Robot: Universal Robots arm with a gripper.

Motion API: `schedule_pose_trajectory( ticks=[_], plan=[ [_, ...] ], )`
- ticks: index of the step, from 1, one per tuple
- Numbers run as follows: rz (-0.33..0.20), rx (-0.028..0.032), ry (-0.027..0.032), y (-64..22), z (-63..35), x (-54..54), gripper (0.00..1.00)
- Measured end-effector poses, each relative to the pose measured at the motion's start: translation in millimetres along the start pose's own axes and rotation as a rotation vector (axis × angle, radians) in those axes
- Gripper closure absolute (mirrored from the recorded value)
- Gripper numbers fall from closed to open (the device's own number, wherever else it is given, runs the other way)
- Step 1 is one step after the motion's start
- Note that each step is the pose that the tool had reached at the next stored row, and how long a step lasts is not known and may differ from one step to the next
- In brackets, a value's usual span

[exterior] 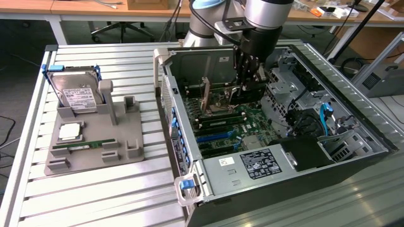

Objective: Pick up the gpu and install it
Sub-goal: 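Insert the gpu into the slot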

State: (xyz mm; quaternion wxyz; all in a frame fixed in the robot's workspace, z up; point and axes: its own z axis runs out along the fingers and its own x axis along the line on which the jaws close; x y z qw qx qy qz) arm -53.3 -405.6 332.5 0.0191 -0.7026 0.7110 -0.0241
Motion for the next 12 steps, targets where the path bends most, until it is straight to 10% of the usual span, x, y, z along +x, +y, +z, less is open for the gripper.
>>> schedule_pose_trajectory(
  ticks=[12],
  plan=[
    [0.000,0.0000,-0.0001,1.5,4.2,0.3,0.73]
  ],
)
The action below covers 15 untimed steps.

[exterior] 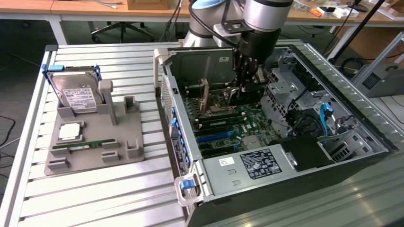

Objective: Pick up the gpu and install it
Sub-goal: 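Insert the gpu into the slot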

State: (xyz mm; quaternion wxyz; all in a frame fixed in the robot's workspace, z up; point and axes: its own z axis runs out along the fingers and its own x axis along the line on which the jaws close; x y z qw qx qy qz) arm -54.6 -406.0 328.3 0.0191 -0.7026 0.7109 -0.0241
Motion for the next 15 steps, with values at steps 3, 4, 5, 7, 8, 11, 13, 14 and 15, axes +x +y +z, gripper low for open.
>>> schedule_pose_trajectory(
  ticks=[3,4,5,7,8,11,13,14,15],
  plan=[
    [0.000,0.0000,0.0000,0.4,1.0,0.1,0.73],
    [0.000,0.0000,0.0000,0.5,1.5,0.1,0.73],
    [0.000,0.0000,0.0001,0.7,1.8,0.1,0.73],
    [0.000,0.0000,0.0000,0.9,2.4,0.1,0.73],
    [0.000,0.0000,0.0000,1.0,2.7,0.1,0.73],
    [0.000,0.0000,0.0000,1.4,3.7,0.2,0.73],
    [0.000,0.0000,0.0000,1.8,4.6,0.3,0.73],
    [0.000,0.0000,0.0001,1.9,4.9,0.3,0.73],
    [0.000,0.0000,0.0001,2.0,5.2,0.3,0.73]
  ],
)
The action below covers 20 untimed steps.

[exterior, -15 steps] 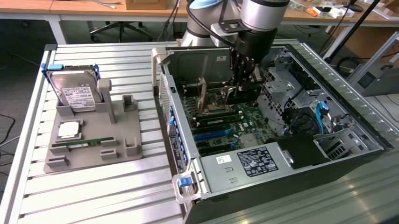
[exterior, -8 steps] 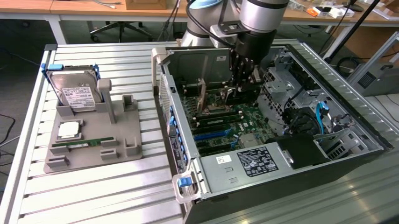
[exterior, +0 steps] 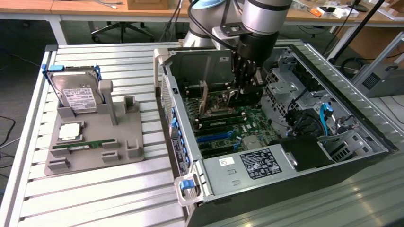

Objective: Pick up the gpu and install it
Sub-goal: 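Insert the gpu into the slot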

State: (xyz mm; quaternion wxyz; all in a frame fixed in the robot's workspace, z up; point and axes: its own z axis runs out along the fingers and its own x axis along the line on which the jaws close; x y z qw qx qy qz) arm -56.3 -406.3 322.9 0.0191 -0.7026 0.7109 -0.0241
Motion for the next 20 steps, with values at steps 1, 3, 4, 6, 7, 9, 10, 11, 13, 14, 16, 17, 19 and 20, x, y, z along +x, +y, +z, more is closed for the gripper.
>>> schedule_pose_trajectory(
  ticks=[1,3,4,6,7,9,10,11,13,14,16,17,19,20],
  plan=[
    [0.000,0.0000,0.0000,0.3,0.5,0.1,0.73],
    [0.000,0.0000,0.0000,0.5,1.2,0.1,0.73],
    [0.000,0.0000,0.0000,0.6,1.6,0.1,0.73],
    [0.000,0.0000,0.0000,0.9,2.2,0.2,0.73],
    [0.000,0.0000,0.0000,1.0,2.5,0.2,0.73],
    [0.000,0.0000,0.0000,1.2,3.1,0.3,0.73],
    [0.000,0.0000,0.0000,1.3,3.4,0.3,0.73],
    [0.000,0.0000,0.0000,1.4,3.7,0.3,0.73],
    [0.000,0.0000,0.0000,1.8,4.5,0.3,0.73],
    [0.000,0.0000,0.0000,2.0,4.8,0.3,0.73],
    [0.000,0.0001,0.0000,2.4,5.5,0.4,0.73],
    [0.000,0.0000,0.0000,2.6,5.8,0.4,0.73],
    [0.000,0.0000,0.0000,2.8,6.4,0.4,0.73],
    [0.000,0.0000,-0.0001,2.9,6.6,0.4,0.73]
  ],
)
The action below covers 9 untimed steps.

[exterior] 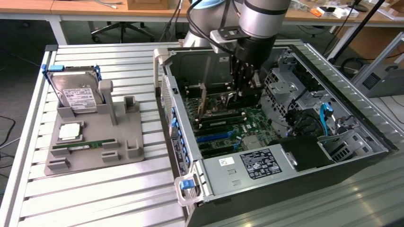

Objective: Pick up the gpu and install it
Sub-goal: 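Insert the gpu into the slot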

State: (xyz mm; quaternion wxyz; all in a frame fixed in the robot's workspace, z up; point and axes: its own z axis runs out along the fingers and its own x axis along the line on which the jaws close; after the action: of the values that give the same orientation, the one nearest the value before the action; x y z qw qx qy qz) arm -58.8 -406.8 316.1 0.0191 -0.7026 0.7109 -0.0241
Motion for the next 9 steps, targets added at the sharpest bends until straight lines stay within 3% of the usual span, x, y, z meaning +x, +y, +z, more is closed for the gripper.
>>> schedule_pose_trajectory(
  ticks=[9],
  plan=[
    [0.000,0.0000,0.0000,1.1,2.7,0.1,0.73]
  ],
)
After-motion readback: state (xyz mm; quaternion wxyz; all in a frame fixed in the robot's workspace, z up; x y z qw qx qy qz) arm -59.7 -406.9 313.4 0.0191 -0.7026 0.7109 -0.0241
